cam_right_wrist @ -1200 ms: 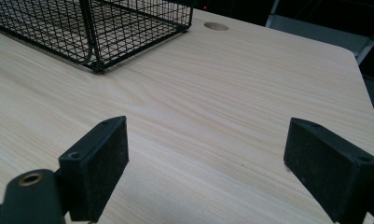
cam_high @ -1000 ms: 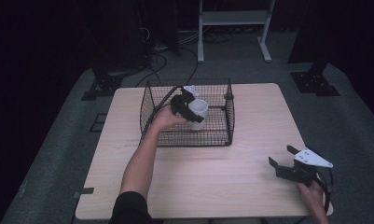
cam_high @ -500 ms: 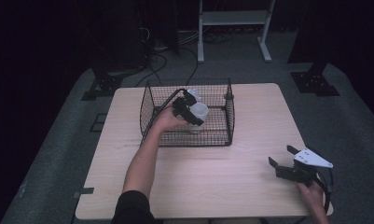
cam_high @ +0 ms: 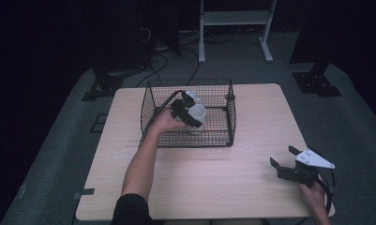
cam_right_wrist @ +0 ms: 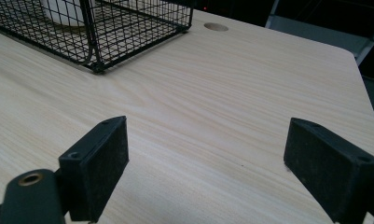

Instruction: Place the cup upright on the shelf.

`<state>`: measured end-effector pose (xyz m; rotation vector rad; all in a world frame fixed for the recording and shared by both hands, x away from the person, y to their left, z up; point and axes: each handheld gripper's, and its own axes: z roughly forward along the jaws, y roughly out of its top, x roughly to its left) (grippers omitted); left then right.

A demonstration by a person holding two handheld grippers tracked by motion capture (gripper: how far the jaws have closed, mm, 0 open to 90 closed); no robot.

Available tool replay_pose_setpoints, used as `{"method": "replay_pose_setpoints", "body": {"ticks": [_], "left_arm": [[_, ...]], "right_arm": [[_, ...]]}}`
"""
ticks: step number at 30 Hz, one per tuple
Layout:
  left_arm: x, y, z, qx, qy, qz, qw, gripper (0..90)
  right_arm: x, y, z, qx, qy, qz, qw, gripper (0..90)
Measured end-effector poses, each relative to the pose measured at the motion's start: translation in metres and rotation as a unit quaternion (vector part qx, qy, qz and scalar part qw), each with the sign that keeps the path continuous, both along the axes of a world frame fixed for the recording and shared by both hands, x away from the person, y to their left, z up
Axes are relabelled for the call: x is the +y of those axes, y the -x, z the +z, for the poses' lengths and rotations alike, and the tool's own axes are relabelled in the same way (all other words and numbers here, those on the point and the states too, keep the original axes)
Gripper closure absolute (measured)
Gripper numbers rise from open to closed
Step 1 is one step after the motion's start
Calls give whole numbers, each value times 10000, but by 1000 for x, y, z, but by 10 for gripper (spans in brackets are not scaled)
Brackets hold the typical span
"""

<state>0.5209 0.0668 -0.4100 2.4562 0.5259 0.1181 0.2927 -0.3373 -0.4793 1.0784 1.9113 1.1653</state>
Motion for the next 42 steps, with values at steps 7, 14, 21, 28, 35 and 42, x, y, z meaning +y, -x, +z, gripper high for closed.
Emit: {"method": "replay_pose_setpoints", "body": {"ticks": [7,14,21,28,35,42], "left_arm": [[4,1,-1,48,0,51,10000,202],[6,5,3,-18,26,116,9999,147],[7,12,15,-120,80,155,9998,88],[9,19,27,-307,110,148,9994,79],[15,23,37,-490,269,206,9982,78],[19,31,50,-639,365,227,9970,78]], "right_arm": [[-1,0,0,8,-22,-15,10000,131],[-1,0,0,6,-19,-27,10000,131],[0,0,0,-4,-3,-21,10000,131],[0,0,0,-1,-4,-36,10000,131],[0,0,0,8,-12,-53,10000,131],[-1,0,0,8,-17,-56,10000,131]]}}
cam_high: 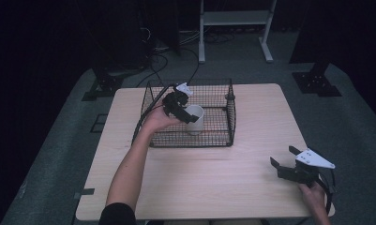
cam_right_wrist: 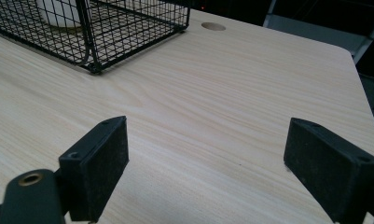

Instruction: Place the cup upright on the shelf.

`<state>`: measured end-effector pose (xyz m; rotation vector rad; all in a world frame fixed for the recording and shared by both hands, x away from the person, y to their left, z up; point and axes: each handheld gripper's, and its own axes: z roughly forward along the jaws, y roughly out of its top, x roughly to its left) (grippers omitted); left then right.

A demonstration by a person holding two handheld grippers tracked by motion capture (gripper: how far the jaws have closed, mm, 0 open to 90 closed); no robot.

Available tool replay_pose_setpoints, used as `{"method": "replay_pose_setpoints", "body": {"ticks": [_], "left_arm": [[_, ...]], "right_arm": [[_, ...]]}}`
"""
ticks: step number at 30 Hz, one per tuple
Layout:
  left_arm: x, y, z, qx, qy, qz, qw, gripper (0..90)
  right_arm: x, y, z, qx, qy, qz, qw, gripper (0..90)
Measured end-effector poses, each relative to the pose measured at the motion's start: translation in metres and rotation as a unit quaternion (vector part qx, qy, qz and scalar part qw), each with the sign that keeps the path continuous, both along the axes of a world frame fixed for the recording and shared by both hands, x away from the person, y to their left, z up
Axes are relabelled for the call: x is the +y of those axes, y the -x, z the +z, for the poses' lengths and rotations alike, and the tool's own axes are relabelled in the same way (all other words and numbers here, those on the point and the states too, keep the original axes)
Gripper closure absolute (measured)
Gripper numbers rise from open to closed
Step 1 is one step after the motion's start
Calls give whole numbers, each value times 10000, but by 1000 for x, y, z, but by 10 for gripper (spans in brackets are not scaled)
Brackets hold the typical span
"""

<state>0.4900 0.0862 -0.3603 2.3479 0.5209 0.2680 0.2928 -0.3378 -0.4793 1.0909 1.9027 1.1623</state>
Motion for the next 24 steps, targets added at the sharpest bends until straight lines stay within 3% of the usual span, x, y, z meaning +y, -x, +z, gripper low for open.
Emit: {"method": "replay_pose_setpoints", "body": {"ticks": [4,8,16,24], "left_arm": [[0,8,6,-48,-78,-58,9999,79],[3,18,13,-141,83,-57,9998,79],[13,39,21,-341,169,24,9993,79],[23,54,25,-406,278,66,9988,79]], "right_arm": [[0,0,0,-3,-1,4,10000,131],[0,0,0,5,-8,3,10000,131],[0,0,0,12,-18,-1,10000,130],[0,0,0,29,-24,-4,10000,131]]}}
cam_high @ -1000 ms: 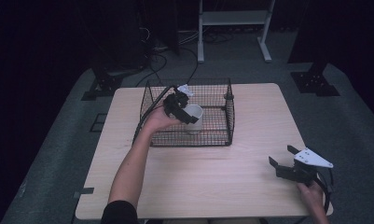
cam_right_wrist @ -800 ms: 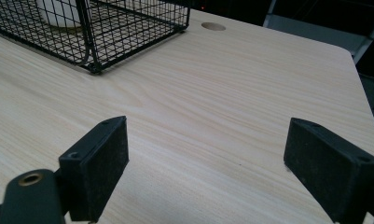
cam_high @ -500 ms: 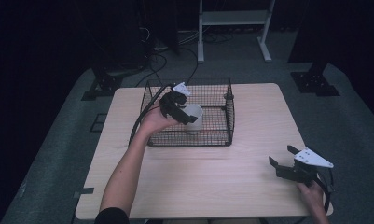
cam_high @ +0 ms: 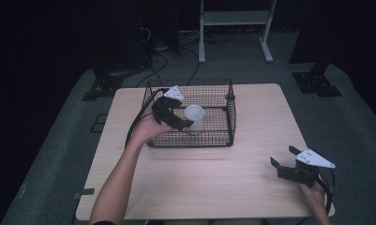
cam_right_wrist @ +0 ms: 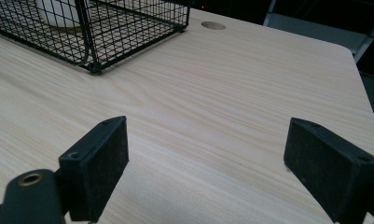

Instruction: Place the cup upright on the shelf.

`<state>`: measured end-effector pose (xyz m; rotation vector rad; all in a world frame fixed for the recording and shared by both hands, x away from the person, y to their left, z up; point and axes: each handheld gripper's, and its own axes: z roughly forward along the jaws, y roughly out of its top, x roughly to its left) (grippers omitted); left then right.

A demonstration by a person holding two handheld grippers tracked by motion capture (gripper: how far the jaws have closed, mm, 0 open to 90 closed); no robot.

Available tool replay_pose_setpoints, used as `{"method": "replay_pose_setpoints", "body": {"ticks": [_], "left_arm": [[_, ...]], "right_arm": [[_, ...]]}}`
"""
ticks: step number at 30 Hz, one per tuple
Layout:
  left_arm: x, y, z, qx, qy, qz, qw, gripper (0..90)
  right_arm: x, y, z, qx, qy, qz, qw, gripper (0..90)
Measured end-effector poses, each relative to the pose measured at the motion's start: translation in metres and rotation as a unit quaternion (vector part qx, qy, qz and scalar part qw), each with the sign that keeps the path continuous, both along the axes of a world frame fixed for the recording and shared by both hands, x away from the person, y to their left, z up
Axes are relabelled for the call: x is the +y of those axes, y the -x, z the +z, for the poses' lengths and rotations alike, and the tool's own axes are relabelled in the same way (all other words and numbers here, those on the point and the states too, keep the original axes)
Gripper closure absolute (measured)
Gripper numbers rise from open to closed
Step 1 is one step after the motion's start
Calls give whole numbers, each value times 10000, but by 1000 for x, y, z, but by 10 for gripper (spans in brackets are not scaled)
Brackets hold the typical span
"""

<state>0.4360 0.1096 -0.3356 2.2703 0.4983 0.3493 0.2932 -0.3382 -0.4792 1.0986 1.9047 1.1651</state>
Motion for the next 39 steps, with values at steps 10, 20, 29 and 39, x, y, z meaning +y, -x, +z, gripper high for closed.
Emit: {"method": "replay_pose_setpoints", "body": {"ticks": [10,20,29,39], "left_arm": [[13,22,-5,-82,174,122,9997,79],[24,43,-6,-107,293,64,9995,77],[28,58,-10,-176,303,73,9994,71],[33,77,-18,-215,350,43,9991,71]], "right_arm": [[0,0,0,9,9,6,10000,130],[1,0,0,4,33,-7,10000,131],[1,0,0,12,20,-11,10000,131],[1,0,0,6,29,-14,10000,131]]}}
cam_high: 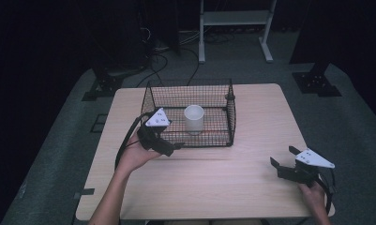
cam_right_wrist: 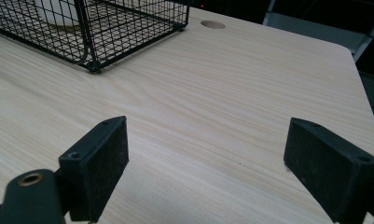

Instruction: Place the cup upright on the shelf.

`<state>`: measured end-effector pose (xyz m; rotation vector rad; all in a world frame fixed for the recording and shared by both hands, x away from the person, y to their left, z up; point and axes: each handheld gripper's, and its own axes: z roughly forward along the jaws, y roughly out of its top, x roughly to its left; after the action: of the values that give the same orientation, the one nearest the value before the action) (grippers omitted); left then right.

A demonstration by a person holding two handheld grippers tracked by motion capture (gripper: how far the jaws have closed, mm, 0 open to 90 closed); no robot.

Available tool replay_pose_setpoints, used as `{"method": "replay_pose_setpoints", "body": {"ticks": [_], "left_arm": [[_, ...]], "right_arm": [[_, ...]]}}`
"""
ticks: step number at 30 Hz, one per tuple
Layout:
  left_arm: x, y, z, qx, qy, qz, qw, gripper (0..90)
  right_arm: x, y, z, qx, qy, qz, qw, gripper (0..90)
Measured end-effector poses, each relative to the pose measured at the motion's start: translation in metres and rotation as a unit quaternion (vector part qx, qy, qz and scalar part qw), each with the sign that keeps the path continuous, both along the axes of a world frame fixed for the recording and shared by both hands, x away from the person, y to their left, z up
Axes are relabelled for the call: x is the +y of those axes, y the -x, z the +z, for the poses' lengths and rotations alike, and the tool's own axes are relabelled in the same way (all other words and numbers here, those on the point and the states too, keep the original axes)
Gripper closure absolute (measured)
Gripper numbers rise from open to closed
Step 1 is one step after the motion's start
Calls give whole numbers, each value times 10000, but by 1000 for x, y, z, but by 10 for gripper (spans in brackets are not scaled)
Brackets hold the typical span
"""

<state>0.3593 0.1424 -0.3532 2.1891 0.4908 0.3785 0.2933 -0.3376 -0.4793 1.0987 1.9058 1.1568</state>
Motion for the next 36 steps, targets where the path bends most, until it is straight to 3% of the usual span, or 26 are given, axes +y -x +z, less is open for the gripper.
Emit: {"method": "replay_pose_setpoints", "body": {"ticks": [10,36], "left_arm": [[8,13,-6,-76,97,72,9999,71],[19,39,-27,-39,291,125,9995,71]], "right_arm": [[0,0,0,5,-2,-4,10000,131],[0,0,0,7,-5,-41,10000,131]]}}
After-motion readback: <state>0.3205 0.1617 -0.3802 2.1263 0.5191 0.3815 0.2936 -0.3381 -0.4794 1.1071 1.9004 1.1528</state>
